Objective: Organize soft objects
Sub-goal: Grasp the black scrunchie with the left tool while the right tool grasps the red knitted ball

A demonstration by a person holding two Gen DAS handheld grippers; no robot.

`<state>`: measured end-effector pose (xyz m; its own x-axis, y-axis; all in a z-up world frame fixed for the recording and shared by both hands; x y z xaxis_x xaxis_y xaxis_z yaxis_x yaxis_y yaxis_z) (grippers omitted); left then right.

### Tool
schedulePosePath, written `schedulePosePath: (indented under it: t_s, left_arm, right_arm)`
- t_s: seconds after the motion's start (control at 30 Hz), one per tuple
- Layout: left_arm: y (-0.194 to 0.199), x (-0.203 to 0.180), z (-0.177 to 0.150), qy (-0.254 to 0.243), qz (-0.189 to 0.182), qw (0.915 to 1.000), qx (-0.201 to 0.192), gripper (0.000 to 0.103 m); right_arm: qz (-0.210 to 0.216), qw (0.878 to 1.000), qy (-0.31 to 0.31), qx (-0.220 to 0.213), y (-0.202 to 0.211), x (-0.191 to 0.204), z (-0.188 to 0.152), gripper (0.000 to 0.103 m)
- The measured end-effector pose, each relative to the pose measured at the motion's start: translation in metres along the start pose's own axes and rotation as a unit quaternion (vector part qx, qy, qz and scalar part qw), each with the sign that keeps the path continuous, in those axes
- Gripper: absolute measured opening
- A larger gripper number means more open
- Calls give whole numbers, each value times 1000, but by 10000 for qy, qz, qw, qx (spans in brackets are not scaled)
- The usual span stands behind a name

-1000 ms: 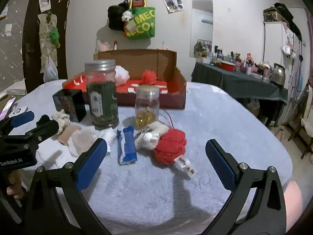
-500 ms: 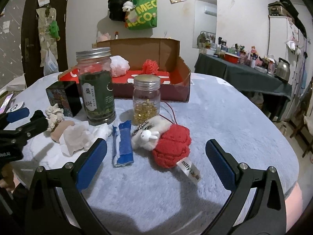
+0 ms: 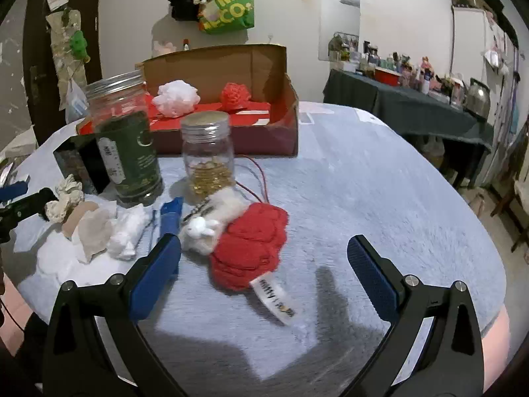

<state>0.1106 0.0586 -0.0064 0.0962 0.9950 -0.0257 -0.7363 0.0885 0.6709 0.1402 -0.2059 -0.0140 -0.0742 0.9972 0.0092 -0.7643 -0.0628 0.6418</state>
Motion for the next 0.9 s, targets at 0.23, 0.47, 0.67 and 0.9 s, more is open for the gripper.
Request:
schedulePosePath:
  t_s: [0.23,0.47,0.67,0.9]
  left_arm:
    - [-13,15,-6,116,0,9996,252,92]
    - [-25,13,-13,113,-284,9984,483,41]
    - [-10,8,-5,93,-443,9984,324,30]
    - [13,-9,11,-108,-616,9980,-57,30]
  right_arm:
    - [399,9985,-358,137,-5,-15,-3,100]
    - [1384,9879,-589,378,-13,-9,-6,44]
    - [1561,9844,-804,63,4,-15,4,36]
    - [1382,9881,-615,-271,24,-20,23,36]
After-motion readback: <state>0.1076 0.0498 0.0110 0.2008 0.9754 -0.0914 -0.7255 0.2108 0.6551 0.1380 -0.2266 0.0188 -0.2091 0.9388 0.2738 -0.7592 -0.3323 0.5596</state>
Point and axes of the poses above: each gripper's, at about its wrist camera, not at the fingertips, and y roughly against the way its jaws point, x to its left, z to its top, the point moved 8 cm from there along -y, roughly the way its jaws point, and after that the axes turned 5 degrees about x, right-handed, at the moved point
